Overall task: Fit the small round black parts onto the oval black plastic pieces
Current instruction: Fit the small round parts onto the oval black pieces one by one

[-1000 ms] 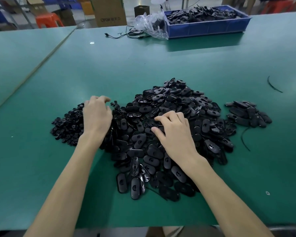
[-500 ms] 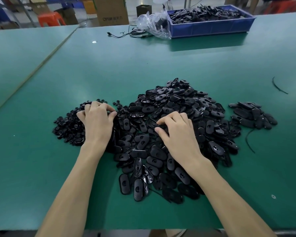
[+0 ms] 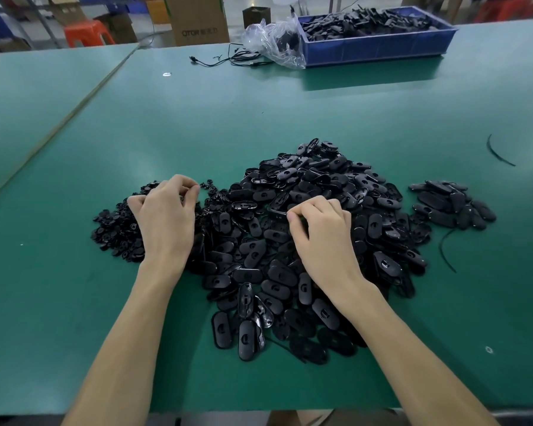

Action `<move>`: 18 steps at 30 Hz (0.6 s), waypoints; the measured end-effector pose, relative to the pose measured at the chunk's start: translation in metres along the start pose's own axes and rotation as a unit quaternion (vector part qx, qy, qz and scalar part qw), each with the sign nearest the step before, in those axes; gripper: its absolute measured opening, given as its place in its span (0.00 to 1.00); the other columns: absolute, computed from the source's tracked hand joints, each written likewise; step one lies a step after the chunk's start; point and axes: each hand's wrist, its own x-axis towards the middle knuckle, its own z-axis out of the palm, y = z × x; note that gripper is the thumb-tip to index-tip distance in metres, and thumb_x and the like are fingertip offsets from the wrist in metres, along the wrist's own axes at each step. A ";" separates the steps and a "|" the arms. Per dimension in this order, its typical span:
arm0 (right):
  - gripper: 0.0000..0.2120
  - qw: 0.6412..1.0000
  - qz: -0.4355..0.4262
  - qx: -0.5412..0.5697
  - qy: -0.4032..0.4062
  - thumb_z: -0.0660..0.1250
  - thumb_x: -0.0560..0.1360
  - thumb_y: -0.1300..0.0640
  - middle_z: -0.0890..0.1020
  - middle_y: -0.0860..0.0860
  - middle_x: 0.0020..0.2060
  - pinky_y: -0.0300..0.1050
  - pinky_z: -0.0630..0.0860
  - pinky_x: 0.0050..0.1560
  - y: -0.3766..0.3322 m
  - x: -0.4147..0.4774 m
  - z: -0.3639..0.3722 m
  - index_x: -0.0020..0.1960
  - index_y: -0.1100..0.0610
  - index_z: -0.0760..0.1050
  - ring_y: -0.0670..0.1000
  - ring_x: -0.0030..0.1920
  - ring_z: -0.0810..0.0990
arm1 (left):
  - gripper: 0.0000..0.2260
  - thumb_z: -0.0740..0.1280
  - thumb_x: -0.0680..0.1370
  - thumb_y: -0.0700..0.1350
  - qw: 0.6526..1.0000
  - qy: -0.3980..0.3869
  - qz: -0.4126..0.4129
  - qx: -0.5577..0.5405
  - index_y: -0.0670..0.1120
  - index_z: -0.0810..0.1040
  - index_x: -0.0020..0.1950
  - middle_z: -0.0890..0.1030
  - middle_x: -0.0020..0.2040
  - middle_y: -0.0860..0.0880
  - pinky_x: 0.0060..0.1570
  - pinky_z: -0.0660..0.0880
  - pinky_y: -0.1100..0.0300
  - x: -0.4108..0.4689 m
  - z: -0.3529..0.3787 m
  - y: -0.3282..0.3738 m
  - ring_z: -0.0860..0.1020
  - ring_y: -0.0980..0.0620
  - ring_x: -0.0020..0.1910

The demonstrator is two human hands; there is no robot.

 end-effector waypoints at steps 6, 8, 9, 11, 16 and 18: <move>0.11 0.996 0.033 0.078 0.014 0.62 0.86 0.54 0.81 0.46 0.49 0.42 0.59 0.62 -0.001 0.002 -0.002 0.49 0.53 0.80 0.50 0.56 0.74 | 0.05 0.68 0.83 0.50 0.999 -0.018 -0.033 0.003 0.52 0.83 0.52 0.79 0.54 0.50 0.56 0.59 0.52 0.002 -0.001 -0.003 0.77 0.48 0.42; 0.11 0.994 0.046 0.100 0.017 0.61 0.87 0.54 0.80 0.45 0.47 0.41 0.58 0.62 -0.002 0.003 -0.004 0.47 0.51 0.77 0.49 0.55 0.74 | 0.03 0.70 0.82 0.49 0.998 -0.019 -0.018 -0.059 0.52 0.83 0.51 0.81 0.50 0.52 0.60 0.65 0.54 0.000 -0.002 0.003 0.79 0.50 0.43; 0.10 0.993 0.050 0.108 0.018 0.61 0.87 0.54 0.79 0.44 0.46 0.41 0.58 0.61 -0.002 0.003 -0.004 0.47 0.50 0.76 0.49 0.54 0.74 | 0.02 0.71 0.82 0.48 0.994 -0.023 -0.016 -0.110 0.53 0.83 0.51 0.82 0.49 0.53 0.60 0.72 0.54 0.000 -0.002 0.006 0.80 0.52 0.43; 0.10 0.991 0.052 0.122 0.022 0.61 0.87 0.55 0.77 0.41 0.43 0.43 0.61 0.63 -0.003 0.003 -0.004 0.47 0.50 0.75 0.48 0.52 0.74 | 0.02 0.72 0.81 0.46 0.977 -0.042 -0.023 -0.206 0.53 0.82 0.50 0.84 0.46 0.52 0.53 0.79 0.56 -0.003 -0.002 0.015 0.81 0.55 0.43; 0.10 0.982 0.058 0.178 0.040 0.61 0.86 0.55 0.80 0.41 0.41 0.58 0.72 0.65 -0.001 0.003 -0.006 0.49 0.55 0.79 0.49 0.50 0.76 | 0.03 0.74 0.79 0.41 0.905 -0.128 -0.030 -0.404 0.49 0.86 0.51 0.86 0.42 0.53 0.43 0.78 0.65 -0.009 0.002 0.035 0.83 0.56 0.38; 0.10 0.977 0.061 0.198 0.049 0.62 0.86 0.54 0.82 0.41 0.41 0.58 0.74 0.63 -0.001 0.003 -0.007 0.49 0.52 0.78 0.49 0.47 0.78 | 0.05 0.75 0.78 0.40 0.882 -0.156 -0.033 -0.443 0.49 0.86 0.51 0.86 0.42 0.52 0.42 0.76 0.68 -0.013 0.005 0.041 0.82 0.57 0.39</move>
